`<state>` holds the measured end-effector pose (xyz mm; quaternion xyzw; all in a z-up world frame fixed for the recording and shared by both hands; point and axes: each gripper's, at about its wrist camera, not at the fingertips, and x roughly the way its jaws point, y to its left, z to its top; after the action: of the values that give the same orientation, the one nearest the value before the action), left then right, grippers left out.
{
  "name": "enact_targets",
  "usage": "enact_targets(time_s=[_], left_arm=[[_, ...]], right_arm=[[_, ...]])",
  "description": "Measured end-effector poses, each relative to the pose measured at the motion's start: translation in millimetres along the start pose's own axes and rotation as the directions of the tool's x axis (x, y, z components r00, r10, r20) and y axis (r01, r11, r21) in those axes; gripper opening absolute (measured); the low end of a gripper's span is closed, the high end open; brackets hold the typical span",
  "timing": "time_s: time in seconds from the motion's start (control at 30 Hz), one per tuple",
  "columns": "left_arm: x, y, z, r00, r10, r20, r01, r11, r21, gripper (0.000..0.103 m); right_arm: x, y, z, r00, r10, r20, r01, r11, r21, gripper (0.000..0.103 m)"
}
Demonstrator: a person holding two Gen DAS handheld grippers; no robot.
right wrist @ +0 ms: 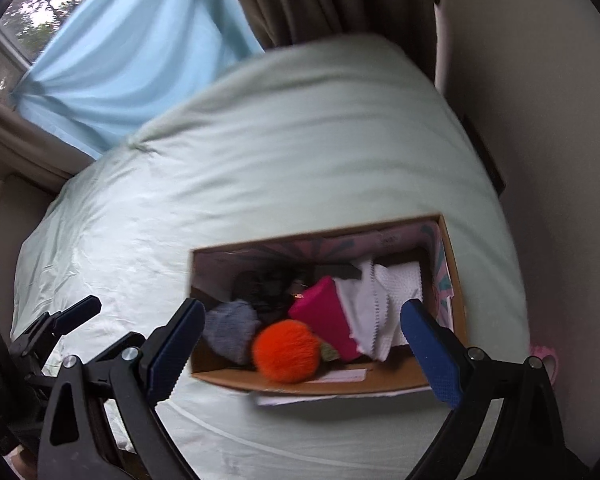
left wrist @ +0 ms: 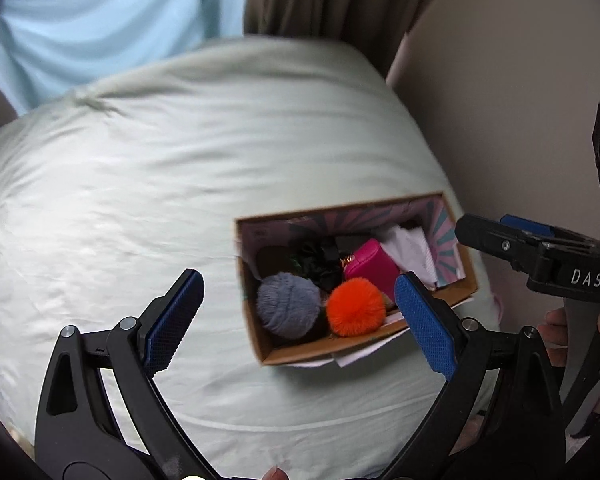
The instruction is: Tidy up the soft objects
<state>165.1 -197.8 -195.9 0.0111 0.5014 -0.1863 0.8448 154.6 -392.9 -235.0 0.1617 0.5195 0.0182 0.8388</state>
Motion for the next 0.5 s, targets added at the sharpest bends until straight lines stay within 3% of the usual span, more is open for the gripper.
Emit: enact_targets(time_s=[0.23, 0.5], left_arm=[[-113, 42, -6, 0.983, 0.044, 0.176, -0.036, 0.998, -0.049, 0.096], [-227, 103, -26, 0.927, 0.147, 0.344, -0.113, 0.986, -0.119, 0.097]], right_arm=[[-89, 83, -9, 0.983, -0.011, 0.182, 0.034, 0.991, -0.126, 0.097], [-171, 178, -37, 0.912, 0.000, 0.411, 0.109, 0.964, -0.242, 0.097]])
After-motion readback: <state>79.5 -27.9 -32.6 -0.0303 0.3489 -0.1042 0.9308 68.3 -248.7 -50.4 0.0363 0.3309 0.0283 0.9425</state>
